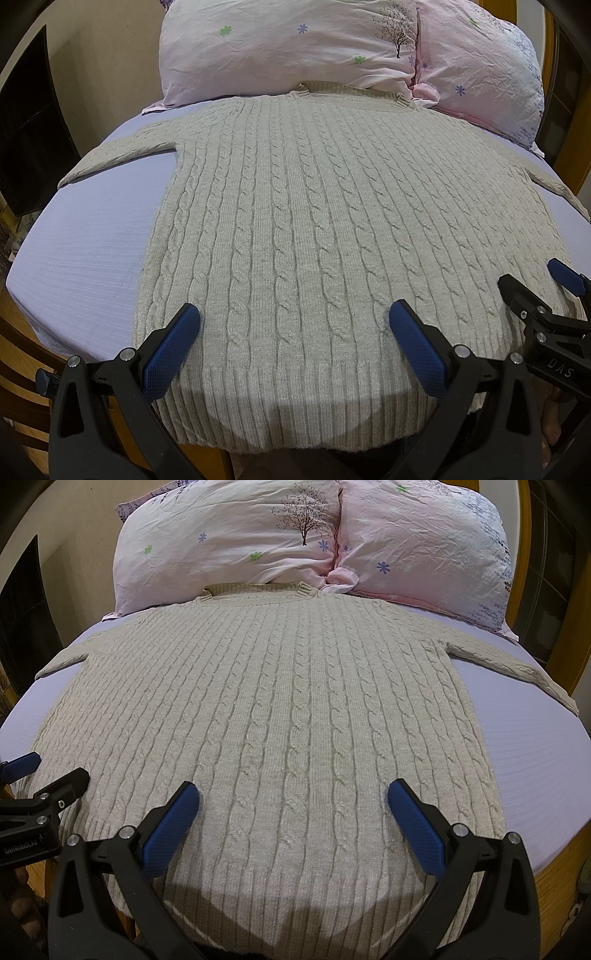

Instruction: Fold small clothes

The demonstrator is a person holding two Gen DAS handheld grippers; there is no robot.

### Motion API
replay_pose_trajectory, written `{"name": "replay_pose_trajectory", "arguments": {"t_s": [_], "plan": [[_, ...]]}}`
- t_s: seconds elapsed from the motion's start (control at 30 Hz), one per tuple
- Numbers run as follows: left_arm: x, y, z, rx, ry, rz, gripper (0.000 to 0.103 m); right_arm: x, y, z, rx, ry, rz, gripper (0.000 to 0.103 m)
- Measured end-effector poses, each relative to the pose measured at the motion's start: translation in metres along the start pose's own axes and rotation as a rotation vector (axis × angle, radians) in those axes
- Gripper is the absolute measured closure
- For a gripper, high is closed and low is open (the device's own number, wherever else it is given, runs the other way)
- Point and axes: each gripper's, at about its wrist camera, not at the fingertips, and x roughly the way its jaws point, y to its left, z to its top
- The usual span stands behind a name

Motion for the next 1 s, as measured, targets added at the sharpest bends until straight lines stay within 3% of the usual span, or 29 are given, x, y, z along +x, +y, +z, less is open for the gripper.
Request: {"name": "replay_pose_trajectory", "arguments": {"t_s": [0.67,0.8,0.87,0.93,1.0], "plan": [[0.001,0.0,0.001,-0.004,-0.004,0.003,0.001,0.001,-0.004,0.001,-0.003,-0.006,0.0,0.002],[-0.001,-0.001,0.0,0.0,-0.014,0.003,0.001,-0.001,-0.007,-0.004,-0.037,-0.063,0.038,0.002],[0.0,-0.001,-0.001,0.006,-0.035,0.001,0.001,-0.006,-0.02,-0.001,-0.06,-0.081,0.132,0.002],[-0.005,0.002,-0.003,0.014,-0.057,-0.007,0.001,-0.016,-0.055,0.011,0.024,-0.096,0.224,0.002],[-0.005,0.003,-0.001,0.017,-0.069,-0.022,0.001,-0.028,-0.102,0.031,0.153,-0.152,0.208,0.002]]}}
